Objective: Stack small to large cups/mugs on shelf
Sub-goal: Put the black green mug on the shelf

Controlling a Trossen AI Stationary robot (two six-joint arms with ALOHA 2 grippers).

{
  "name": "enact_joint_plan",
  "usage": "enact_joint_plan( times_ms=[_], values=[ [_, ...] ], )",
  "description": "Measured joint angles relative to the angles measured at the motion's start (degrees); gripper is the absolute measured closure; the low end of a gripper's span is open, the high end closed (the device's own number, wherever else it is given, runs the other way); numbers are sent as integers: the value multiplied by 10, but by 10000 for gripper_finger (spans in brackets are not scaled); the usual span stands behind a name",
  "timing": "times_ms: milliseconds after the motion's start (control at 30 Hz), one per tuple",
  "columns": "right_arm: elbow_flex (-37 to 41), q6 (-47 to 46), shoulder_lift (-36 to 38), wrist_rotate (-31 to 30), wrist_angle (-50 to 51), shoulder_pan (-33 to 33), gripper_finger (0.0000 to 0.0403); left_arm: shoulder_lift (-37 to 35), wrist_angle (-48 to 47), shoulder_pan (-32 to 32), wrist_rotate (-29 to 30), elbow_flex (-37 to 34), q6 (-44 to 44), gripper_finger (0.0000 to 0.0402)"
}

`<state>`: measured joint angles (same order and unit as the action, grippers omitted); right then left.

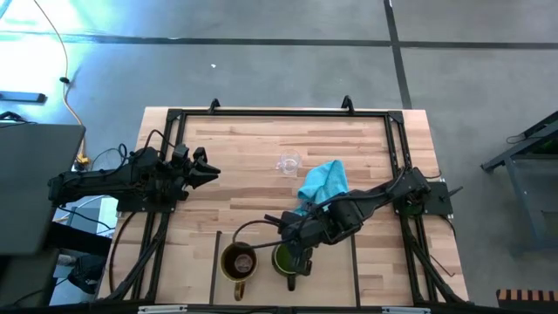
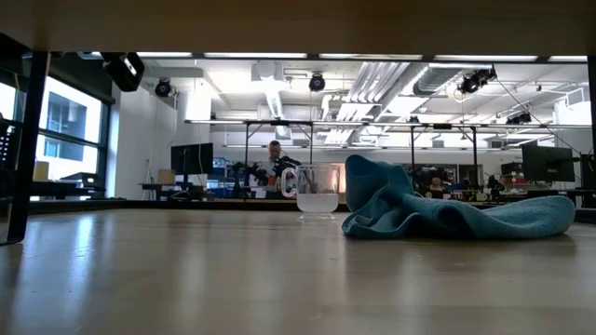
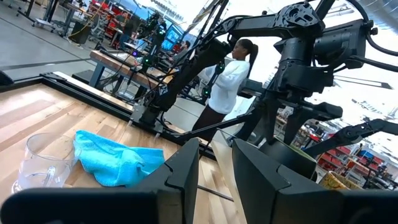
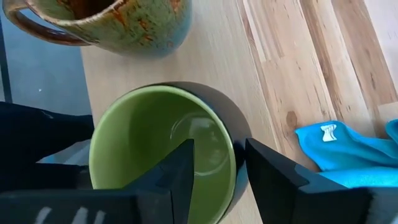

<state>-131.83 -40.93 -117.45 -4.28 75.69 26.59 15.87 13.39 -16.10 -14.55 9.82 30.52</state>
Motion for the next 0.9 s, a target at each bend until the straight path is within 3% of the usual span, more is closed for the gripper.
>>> enact_joint_plan(
  times_ms=[900],
  values=[
    [0, 10, 0, 15, 3, -8, 269, 0, 0, 0, 0, 0, 0, 316]
  ],
)
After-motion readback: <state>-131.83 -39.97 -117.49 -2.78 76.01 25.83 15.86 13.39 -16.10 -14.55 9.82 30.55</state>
